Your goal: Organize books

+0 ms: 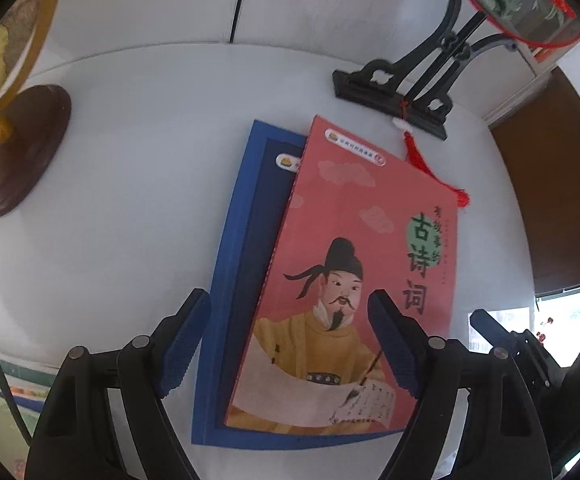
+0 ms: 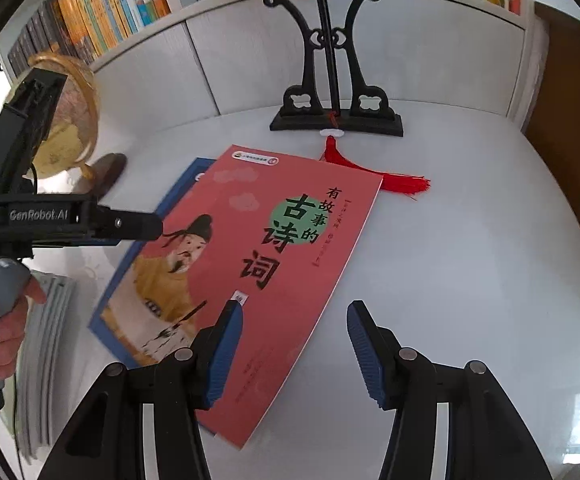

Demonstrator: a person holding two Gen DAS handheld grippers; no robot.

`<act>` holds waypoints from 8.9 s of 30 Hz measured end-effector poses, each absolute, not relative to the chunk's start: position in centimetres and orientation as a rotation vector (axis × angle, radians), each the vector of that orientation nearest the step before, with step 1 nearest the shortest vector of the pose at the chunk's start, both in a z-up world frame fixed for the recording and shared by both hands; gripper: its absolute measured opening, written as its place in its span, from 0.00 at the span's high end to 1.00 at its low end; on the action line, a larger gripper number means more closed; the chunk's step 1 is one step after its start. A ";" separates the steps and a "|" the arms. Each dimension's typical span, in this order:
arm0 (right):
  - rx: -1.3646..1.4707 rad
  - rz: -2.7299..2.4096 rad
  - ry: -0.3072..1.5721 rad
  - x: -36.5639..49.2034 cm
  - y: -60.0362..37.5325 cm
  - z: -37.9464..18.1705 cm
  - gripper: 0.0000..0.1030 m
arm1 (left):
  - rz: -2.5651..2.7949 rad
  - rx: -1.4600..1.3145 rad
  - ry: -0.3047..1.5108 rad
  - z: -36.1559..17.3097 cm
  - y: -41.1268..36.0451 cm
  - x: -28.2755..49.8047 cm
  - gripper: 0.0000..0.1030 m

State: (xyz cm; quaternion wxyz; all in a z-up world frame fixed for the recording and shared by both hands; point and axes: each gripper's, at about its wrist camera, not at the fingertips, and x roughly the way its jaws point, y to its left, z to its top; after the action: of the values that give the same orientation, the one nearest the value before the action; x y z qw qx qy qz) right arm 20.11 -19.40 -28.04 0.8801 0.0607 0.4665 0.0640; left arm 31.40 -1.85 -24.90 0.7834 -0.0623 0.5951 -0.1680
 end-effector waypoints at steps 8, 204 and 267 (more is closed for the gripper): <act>0.172 0.191 1.028 21.7 -18.3 -29.7 0.38 | -0.341 -0.242 1.332 -25.6 -1.1 32.0 0.20; 0.690 0.432 1.213 10.9 -12.6 -31.2 0.17 | -0.505 -0.219 1.274 -21.5 12.5 12.8 0.56; 0.449 0.857 1.146 12.4 -2.0 -26.8 0.86 | -0.303 -0.222 1.104 -17.5 21.2 12.0 0.63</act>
State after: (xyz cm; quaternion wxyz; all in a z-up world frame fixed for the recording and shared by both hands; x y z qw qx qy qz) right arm 12.43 -2.04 -26.84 0.7316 0.2043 0.5210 0.3894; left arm 12.01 21.21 -17.46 0.8348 -0.1047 0.5212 -0.1432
